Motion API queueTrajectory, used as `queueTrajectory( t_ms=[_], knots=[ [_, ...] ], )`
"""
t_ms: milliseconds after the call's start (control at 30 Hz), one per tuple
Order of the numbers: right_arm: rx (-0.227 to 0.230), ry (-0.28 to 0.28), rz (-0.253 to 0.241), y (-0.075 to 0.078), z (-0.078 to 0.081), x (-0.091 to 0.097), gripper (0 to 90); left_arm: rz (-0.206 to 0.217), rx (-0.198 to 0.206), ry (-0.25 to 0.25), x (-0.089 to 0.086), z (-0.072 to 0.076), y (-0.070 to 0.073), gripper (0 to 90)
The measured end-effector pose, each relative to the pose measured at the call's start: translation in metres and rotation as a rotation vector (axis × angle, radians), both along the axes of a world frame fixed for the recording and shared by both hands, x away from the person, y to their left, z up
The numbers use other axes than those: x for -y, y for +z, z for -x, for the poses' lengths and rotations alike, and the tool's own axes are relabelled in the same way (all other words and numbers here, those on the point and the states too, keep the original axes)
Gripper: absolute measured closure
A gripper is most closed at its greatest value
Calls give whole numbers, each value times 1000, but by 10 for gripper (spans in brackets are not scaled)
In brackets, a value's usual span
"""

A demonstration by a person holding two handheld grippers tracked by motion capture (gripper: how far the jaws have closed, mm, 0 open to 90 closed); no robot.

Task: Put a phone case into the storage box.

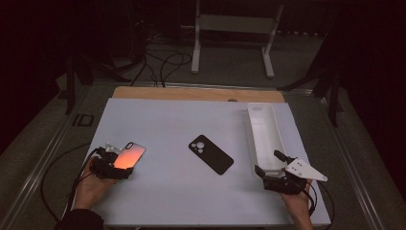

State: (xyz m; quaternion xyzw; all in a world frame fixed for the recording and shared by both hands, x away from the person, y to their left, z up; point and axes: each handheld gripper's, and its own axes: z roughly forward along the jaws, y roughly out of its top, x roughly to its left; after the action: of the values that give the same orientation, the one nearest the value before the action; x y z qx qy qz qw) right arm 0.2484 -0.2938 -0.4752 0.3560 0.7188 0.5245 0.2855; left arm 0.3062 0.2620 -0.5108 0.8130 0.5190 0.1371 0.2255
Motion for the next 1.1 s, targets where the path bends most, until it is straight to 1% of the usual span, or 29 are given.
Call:
queueTrajectory(
  t_ms=[100,200,300,367,433,533,567,600,633,667,767,800,867,1000,1100],
  knots=[
    [0,-2,2,0,0,0,94,8,10,10,0,1,0,171],
    [-1,-2,-2,0,-1,0,94,38,22,11,0,1,1,171],
    [-1,-2,-2,1,-1,0,94,57,35,8,2,2,5,171],
    [0,-3,-1,1,-1,0,94,53,47,5,4,2,8,171],
    [-1,-2,-2,1,-1,0,94,59,62,5,6,3,12,171],
    [-10,4,-24,2,-2,1,94,82,88,-1,10,4,19,171],
    [-11,1,-30,2,-2,2,94,82,88,-1,10,4,19,170],
    [-11,1,-30,2,-2,2,94,88,96,-9,11,5,22,170],
    [-11,1,-35,3,-2,2,94,107,115,-21,14,6,27,170],
    [-14,2,-45,4,-3,3,94,114,126,-29,17,7,30,170],
    [-12,2,-47,4,-3,4,94,114,126,-29,17,7,30,170],
    [-12,2,-47,4,-3,4,94,134,162,-52,25,9,41,170],
    [-12,9,-42,8,-4,2,94,147,180,-63,30,10,47,170],
    [-15,19,-36,11,-4,0,94,148,212,-92,40,12,57,170],
    [-17,25,-34,13,-5,-2,94,162,236,-107,46,13,65,170]
  ],
)
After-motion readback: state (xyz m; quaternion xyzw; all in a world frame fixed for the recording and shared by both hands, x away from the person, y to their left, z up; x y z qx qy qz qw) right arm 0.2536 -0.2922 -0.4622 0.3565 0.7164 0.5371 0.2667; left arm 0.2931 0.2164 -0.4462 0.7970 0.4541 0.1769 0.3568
